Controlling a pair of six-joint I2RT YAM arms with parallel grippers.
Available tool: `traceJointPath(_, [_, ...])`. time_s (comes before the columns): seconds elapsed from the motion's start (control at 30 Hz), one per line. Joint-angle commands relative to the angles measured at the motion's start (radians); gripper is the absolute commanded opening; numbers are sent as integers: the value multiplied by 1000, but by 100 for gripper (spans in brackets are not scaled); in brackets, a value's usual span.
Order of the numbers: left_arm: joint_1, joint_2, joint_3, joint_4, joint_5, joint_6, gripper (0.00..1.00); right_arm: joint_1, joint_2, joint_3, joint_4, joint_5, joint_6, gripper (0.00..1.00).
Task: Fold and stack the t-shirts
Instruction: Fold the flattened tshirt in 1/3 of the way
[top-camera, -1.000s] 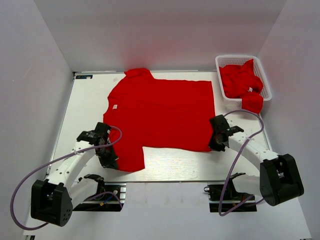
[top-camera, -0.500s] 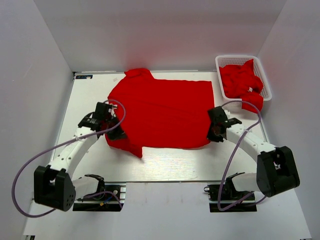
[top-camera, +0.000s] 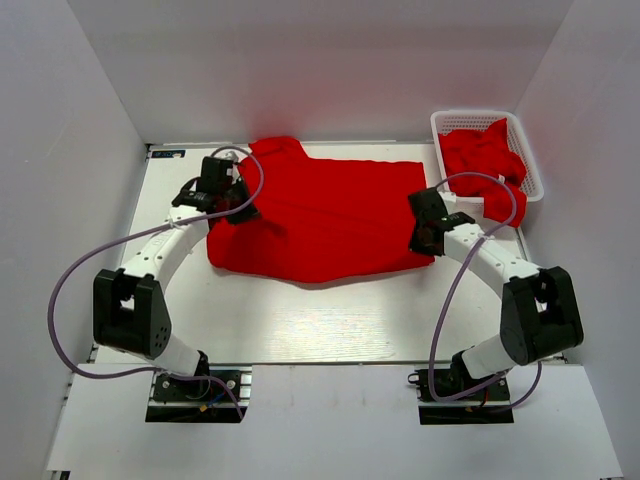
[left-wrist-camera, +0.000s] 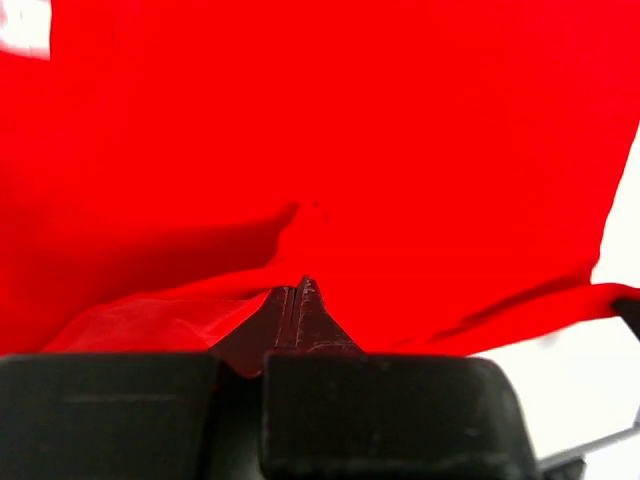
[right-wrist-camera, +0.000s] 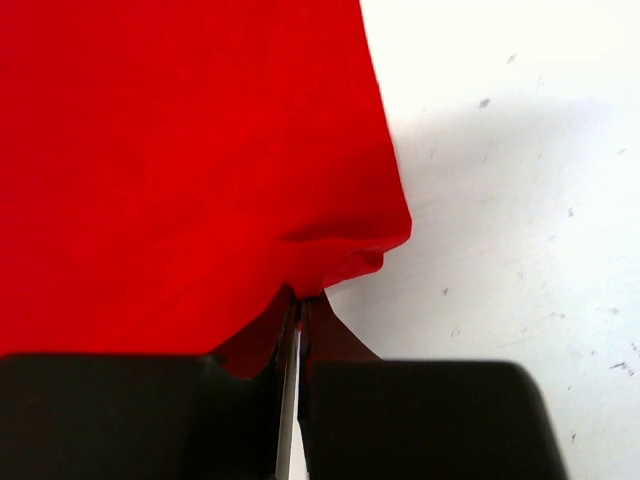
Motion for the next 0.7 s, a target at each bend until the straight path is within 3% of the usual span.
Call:
traceJointPath(0.0, [4,-15,54,80,-24,85,0,-3,8,75,12,88,-14,0])
traceJointPath(0.47, [4,80,151,258,-130,250,0,-35,175,309,-32,145,-53,0])
traceJointPath(0.67, [4,155,217,258,-189,271,0,-55,232,383,-32,152,-80,0])
